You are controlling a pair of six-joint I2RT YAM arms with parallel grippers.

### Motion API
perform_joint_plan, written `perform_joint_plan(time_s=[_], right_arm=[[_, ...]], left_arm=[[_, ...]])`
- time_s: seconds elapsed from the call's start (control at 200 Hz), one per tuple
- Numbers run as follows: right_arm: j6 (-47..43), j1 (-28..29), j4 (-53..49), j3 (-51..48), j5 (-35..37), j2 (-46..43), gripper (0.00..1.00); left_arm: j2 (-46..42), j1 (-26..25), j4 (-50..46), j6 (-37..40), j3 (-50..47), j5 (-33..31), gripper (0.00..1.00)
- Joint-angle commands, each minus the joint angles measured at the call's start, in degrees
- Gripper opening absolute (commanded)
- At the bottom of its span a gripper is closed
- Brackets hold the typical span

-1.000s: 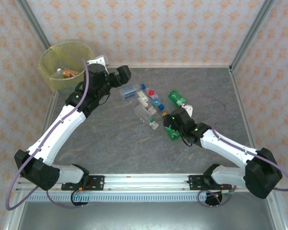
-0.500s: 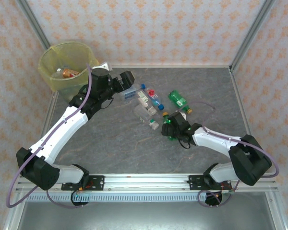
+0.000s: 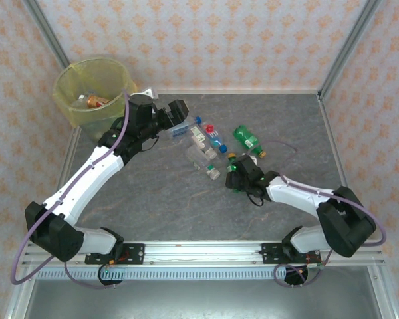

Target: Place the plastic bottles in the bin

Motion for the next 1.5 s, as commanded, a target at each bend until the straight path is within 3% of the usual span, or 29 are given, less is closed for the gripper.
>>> perform_joint_plan(time_s=[0.0,0.31,0.481,0.746,0.906,0.976,1.492], right_arm=[[-0.3,-0.2,-0.4,0.6,2.6,-4.2,0.63],[-3.9,5.4,0.5,5.7,6.5,-11.8,0.61],[-4.8,10.0,0.7,10.1,9.4,-11.0,0.61],[-5.3,12.6,1.4,15.3,9.6,-9.7,0.61],[-5.6,12.9,1.0,16.5,9.4,-9.7,0.61],[-5.6,13.0,0.7,16.7,9.3,-9.8,0.61],[-5.7,13.7,1.0,16.6,8.7,-9.5,0.61]], left_arm=[[0.7,0.1,1.7,-1.2,2.3,2.0,0.98],[2.8,0.1,5.9,-3.8,1.5,8.6,0.89],[4.2,-0.2,9.1,-5.5,-0.1,12.8,0.81],[7.2,-3.5,11.9,-5.8,-1.6,17.8,0.69],[9.2,-5.8,12.9,-5.7,-2.0,18.4,0.66],[10.2,-6.3,13.1,-5.7,-1.8,18.9,0.61],[12.0,-6.6,14.6,-5.5,-1.0,19.4,0.49]])
